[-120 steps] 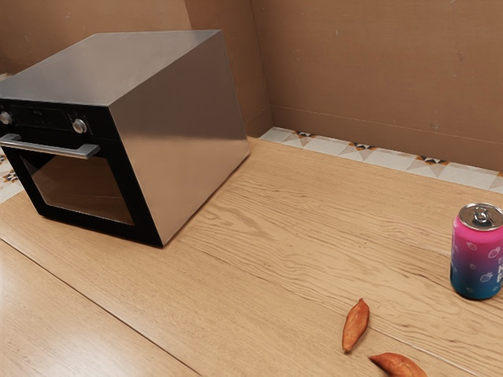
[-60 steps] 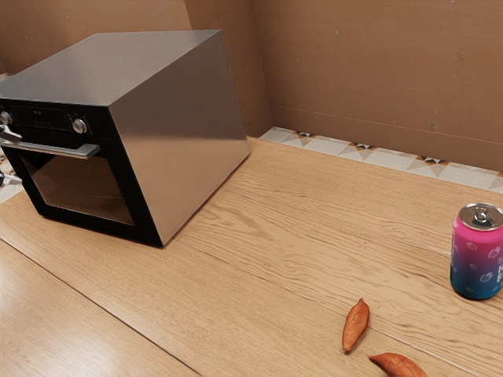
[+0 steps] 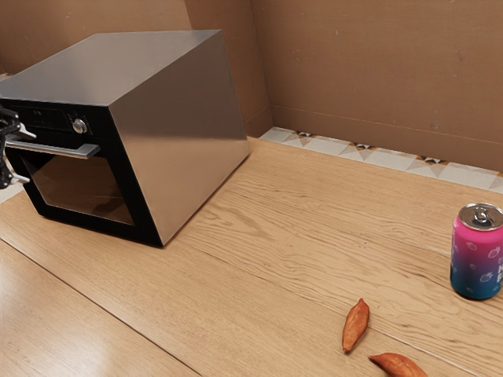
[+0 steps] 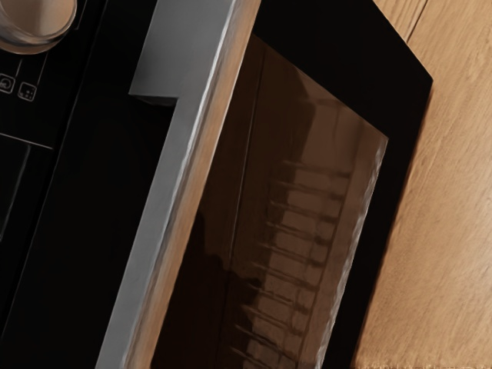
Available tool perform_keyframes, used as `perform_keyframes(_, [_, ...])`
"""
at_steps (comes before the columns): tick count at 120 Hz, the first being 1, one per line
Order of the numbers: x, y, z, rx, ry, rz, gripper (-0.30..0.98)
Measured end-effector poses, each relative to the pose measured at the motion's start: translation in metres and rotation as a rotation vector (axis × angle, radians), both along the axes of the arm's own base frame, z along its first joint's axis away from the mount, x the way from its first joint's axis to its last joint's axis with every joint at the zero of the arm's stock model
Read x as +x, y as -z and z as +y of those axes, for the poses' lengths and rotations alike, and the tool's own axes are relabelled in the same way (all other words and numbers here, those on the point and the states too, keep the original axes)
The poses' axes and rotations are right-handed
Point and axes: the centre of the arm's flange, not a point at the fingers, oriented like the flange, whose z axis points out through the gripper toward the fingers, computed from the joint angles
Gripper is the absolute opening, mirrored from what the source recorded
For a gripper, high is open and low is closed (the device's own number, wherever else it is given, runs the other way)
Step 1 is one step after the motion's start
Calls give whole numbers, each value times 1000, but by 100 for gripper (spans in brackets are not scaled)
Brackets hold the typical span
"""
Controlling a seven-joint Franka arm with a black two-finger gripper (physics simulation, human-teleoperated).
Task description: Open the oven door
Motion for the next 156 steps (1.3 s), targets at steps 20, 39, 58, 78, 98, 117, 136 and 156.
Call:
perform_keyframes(20, [12, 5, 2, 26, 31, 17, 69])
perform_keyframes(39, [19, 10, 3, 39, 52, 31, 69])
perform_keyframes(58, [24, 18, 4, 45, 68, 45, 69])
perform_keyframes(78, [32, 18, 3, 58, 87, 50, 69])
perform_keyframes(98, [32, 24, 2, 47, 103, 65, 69])
perform_keyframes(117, [32, 29, 3, 42, 109, 76, 69])
perform_keyframes(136, [27, 34, 1, 28, 119, 85, 68])
perform_keyframes(156, [-62, 50, -23, -44, 113, 67, 57])
